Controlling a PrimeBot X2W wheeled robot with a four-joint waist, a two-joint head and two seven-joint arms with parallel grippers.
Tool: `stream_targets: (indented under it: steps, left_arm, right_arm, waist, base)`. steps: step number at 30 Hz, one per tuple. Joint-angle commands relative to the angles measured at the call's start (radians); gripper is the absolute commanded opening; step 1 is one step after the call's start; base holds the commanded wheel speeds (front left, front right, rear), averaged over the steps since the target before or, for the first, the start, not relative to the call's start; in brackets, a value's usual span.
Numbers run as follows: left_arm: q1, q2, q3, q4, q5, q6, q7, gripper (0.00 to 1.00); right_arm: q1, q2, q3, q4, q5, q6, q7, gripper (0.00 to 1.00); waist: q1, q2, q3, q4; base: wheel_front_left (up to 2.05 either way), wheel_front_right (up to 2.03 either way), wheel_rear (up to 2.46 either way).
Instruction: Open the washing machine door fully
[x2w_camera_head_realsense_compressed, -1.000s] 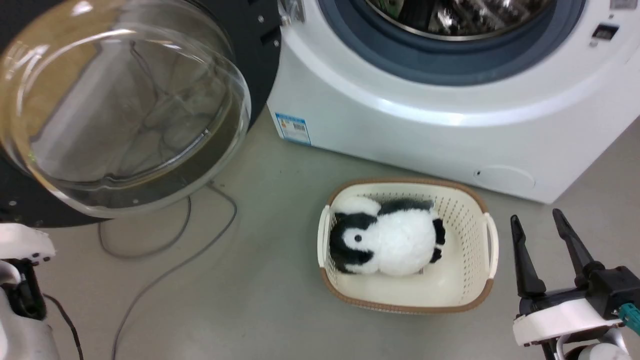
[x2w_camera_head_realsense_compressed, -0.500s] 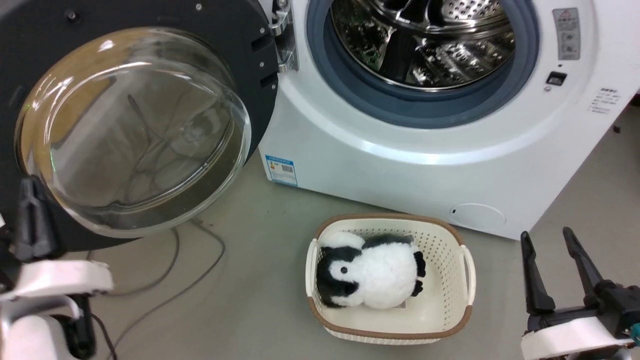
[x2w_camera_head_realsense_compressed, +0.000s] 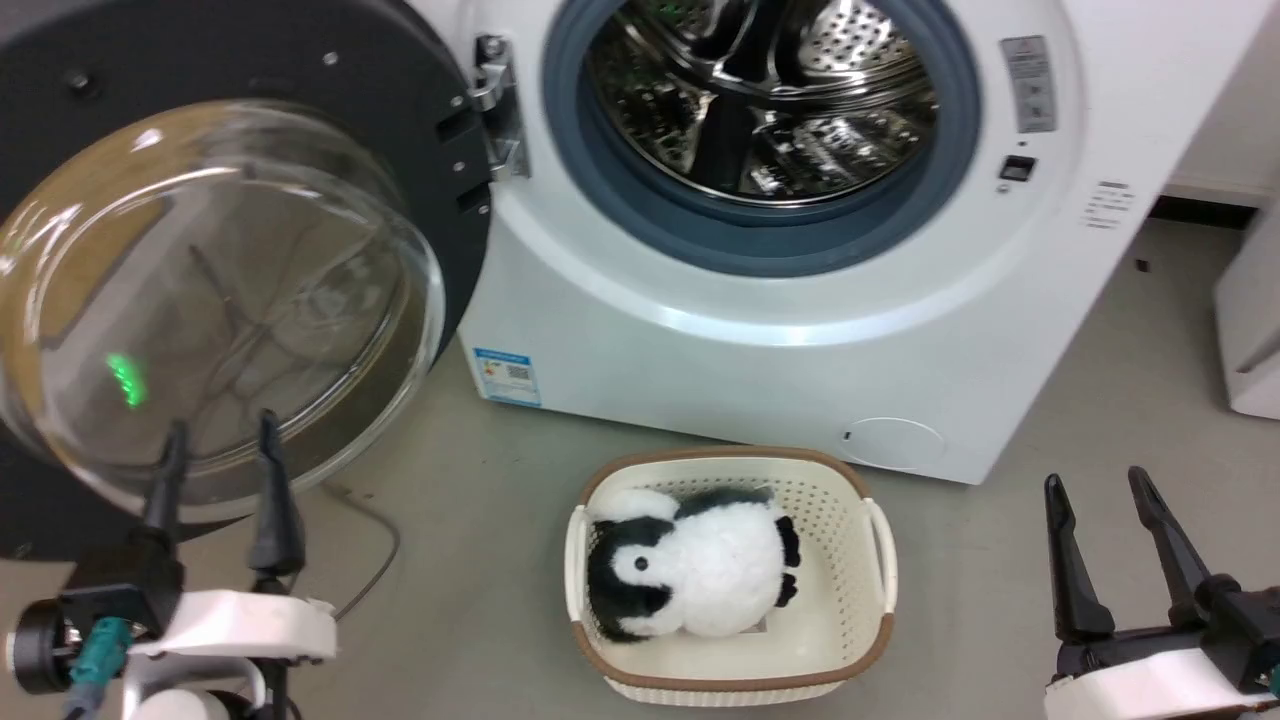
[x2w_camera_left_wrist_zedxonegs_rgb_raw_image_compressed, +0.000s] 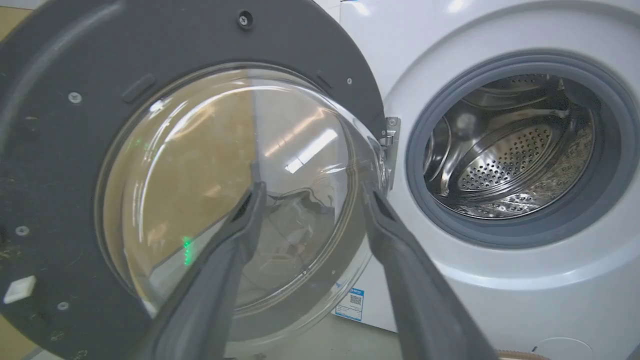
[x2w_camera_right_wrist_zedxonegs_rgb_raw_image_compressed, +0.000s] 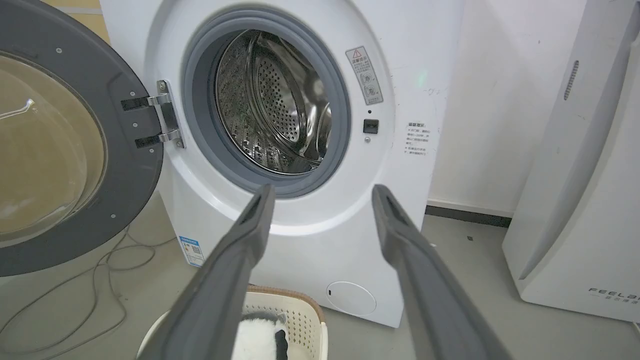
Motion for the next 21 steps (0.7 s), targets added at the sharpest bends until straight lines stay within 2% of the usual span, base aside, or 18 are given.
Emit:
stream_targets:
  steps: [1,9,21]
  left_arm:
    - [0.022,-0.003,-0.017,-0.006,-0.010,-0.004,-0.004,1.00]
    - [0.071,-0.006,-0.131,0.016,-0.014,-0.005,-0.004,1.00]
    - [0.097,-0.007,-0.181,0.029,-0.027,0.005,-0.004,1.00]
  right_arm:
    - [0.017,0.005,-0.001,-0.008,0.010,0.001,-0.004,1.00]
    - [0.037,0.005,0.003,-0.013,0.017,0.001,-0.004,1.00]
    - [0.041,0.005,0.009,-0.012,0.020,0.001,-0.004,1.00]
  waist:
    - [0.0001,0.0000,-0.009,-0.022]
    - [0.0001,0.0000,-0.022,-0.082]
    - [0.0001,0.0000,-0.021,-0.146]
  base:
    - [0.00,0.00,0.00]
    - [0.00,0.00,0.00]
    - [0.00,0.00,0.00]
